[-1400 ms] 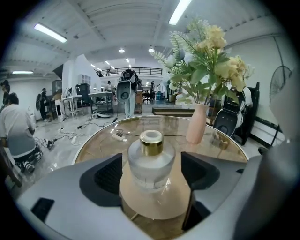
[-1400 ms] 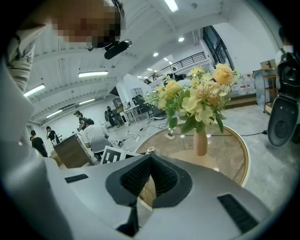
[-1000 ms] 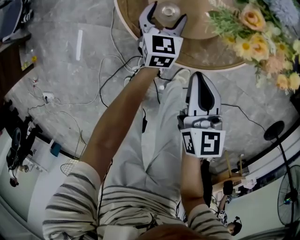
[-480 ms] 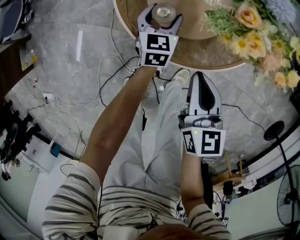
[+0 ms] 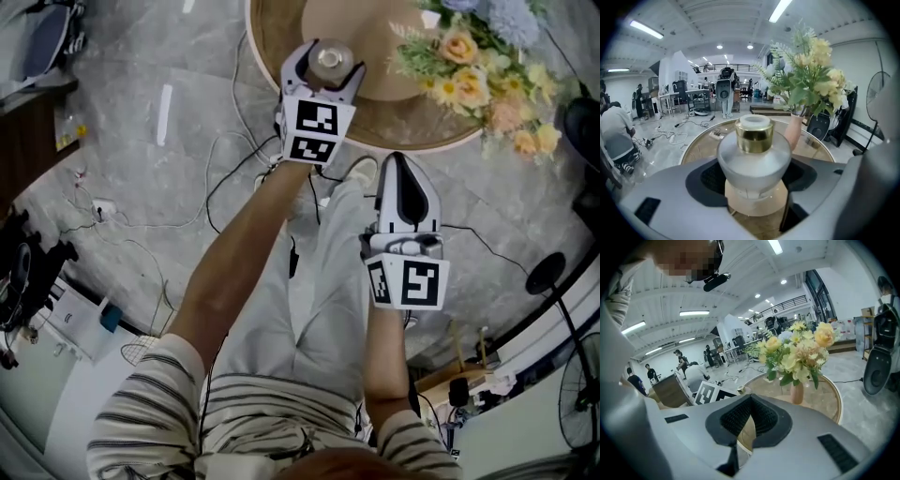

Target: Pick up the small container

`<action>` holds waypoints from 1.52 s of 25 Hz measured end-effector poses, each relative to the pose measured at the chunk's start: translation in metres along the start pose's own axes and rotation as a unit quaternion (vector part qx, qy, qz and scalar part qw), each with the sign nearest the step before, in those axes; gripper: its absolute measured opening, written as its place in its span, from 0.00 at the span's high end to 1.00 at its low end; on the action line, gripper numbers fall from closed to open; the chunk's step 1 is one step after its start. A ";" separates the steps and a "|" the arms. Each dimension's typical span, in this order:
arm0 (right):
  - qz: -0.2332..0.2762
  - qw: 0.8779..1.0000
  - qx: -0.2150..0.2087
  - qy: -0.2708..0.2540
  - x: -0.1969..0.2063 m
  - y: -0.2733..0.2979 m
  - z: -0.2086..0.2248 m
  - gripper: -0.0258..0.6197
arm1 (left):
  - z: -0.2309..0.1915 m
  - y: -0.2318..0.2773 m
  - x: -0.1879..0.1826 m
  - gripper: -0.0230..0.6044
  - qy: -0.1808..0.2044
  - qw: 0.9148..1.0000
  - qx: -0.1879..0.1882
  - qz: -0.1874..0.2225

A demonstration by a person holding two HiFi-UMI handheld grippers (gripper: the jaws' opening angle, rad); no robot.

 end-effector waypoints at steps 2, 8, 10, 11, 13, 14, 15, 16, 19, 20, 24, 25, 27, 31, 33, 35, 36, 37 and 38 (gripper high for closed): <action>0.004 1.000 0.001 -0.006 -0.010 -0.004 -0.004 0.95 | 0.002 -0.013 -0.010 0.44 -0.004 1.000 0.004 0.005; 0.014 1.000 0.008 -0.020 -0.033 -0.012 -0.010 0.95 | 0.003 -0.047 -0.041 0.44 -0.011 1.000 0.006 0.017; 0.015 1.000 0.009 -0.023 -0.039 -0.013 -0.015 0.95 | 0.000 -0.059 -0.049 0.44 -0.019 1.000 0.005 0.020; 0.015 1.000 0.011 -0.024 -0.041 -0.014 -0.016 0.95 | 0.000 -0.066 -0.052 0.44 -0.020 1.000 0.005 0.021; 0.018 0.999 0.016 -0.023 -0.047 -0.015 -0.019 0.95 | 0.000 -0.077 -0.060 0.44 -0.015 1.000 0.006 0.024; 0.020 0.999 0.018 -0.022 -0.051 -0.016 -0.020 0.95 | 0.001 -0.083 -0.065 0.44 -0.013 1.000 0.007 0.025; 0.022 0.999 0.020 -0.021 -0.057 -0.018 -0.022 0.95 | 0.002 -0.090 -0.070 0.44 -0.012 1.000 0.009 0.024; 0.024 0.999 0.021 -0.022 -0.063 -0.021 -0.024 0.95 | 0.003 -0.098 -0.075 0.44 -0.013 1.000 0.012 0.024; 0.033 0.999 0.022 -0.030 -0.085 -0.032 -0.029 0.95 | 0.008 -0.124 -0.098 0.44 -0.009 0.999 0.019 0.031; 0.035 0.999 0.023 -0.034 -0.093 -0.036 -0.030 0.95 | 0.010 -0.134 -0.106 0.44 -0.006 0.999 0.022 0.035; 0.051 0.997 0.026 -0.046 -0.125 -0.054 -0.033 0.95 | 0.023 -0.170 -0.140 0.44 0.002 0.998 0.031 0.053; 0.056 0.997 0.027 -0.047 -0.133 -0.058 -0.034 0.95 | 0.025 -0.179 -0.149 0.44 0.003 0.998 0.032 0.059; 0.065 0.996 0.030 -0.048 -0.151 -0.068 -0.040 0.95 | 0.030 -0.199 -0.165 0.44 0.000 0.997 0.035 0.068; 0.082 0.995 0.026 -0.053 -0.182 -0.091 -0.054 0.95 | 0.041 -0.240 -0.193 0.44 -0.009 0.996 0.046 0.077; 0.091 0.994 0.024 -0.057 -0.194 -0.102 -0.060 0.95 | 0.046 -0.259 -0.205 0.44 -0.008 0.995 0.049 0.082; 0.100 0.993 0.023 -0.060 -0.208 -0.108 -0.066 0.95 | 0.048 -0.275 -0.219 0.44 -0.005 0.995 0.052 0.089; 0.106 0.992 0.022 -0.062 -0.215 -0.110 -0.069 0.95 | 0.048 -0.283 -0.226 0.44 -0.002 0.994 0.053 0.094; 0.110 0.992 0.022 -0.063 -0.221 -0.113 -0.072 0.95 | 0.048 -0.291 -0.232 0.44 0.001 0.994 0.054 0.099; 0.113 0.991 0.021 -0.064 -0.227 -0.117 -0.076 0.95 | 0.049 -0.301 -0.237 0.44 0.005 0.993 0.054 0.103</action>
Point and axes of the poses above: the fingertips, and each gripper's own axes: y forward along the fingers, z to its right, x out of its underside, the point moved 5 cm from there along -y, backward along the fingers, and after that the axes turned 13 degrees about -y, right-handed, at the moved point
